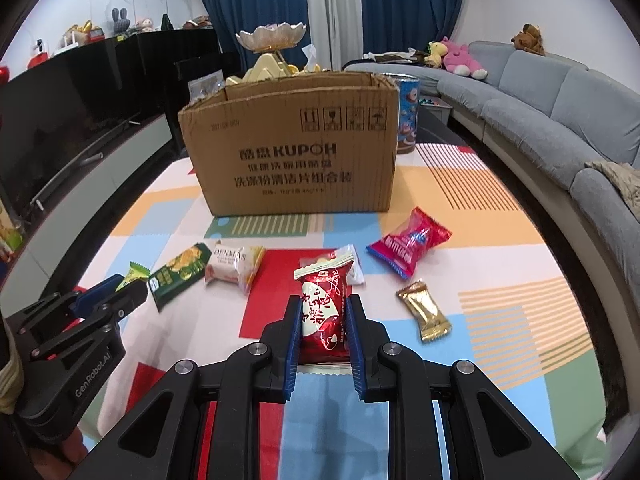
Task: Organize snacks
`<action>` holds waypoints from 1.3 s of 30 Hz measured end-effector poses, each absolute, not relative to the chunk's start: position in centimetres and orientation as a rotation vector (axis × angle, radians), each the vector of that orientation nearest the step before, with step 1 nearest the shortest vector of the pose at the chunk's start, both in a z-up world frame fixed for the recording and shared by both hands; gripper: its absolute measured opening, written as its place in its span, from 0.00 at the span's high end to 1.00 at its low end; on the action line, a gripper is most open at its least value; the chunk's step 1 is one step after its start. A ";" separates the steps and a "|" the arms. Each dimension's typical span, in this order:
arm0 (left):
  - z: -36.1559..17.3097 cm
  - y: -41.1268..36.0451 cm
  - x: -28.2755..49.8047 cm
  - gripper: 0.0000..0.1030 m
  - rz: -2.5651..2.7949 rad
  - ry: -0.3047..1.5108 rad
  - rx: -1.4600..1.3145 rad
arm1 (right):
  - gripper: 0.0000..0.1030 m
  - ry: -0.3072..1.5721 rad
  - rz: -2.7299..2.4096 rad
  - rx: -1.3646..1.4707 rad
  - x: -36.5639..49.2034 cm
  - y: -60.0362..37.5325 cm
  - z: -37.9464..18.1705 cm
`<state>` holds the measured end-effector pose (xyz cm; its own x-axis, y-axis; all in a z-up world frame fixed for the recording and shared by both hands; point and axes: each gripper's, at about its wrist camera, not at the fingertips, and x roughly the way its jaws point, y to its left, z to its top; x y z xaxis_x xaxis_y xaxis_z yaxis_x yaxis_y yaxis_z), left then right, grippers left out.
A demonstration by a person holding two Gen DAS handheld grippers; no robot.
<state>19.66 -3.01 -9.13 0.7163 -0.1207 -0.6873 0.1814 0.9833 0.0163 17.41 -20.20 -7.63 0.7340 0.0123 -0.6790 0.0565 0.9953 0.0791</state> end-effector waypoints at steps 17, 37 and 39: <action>-4.6 -4.5 21.5 0.78 -0.188 0.666 0.083 | 0.78 0.661 -0.021 0.094 18.8 -21.2 -3.9; 0.4 -6.1 24.8 0.78 -0.217 0.554 0.093 | 0.78 0.534 -0.008 0.046 21.5 -21.5 1.4; 0.9 -6.3 25.2 0.78 -0.221 0.544 0.095 | 0.78 0.521 -0.009 0.041 21.8 -21.6 2.0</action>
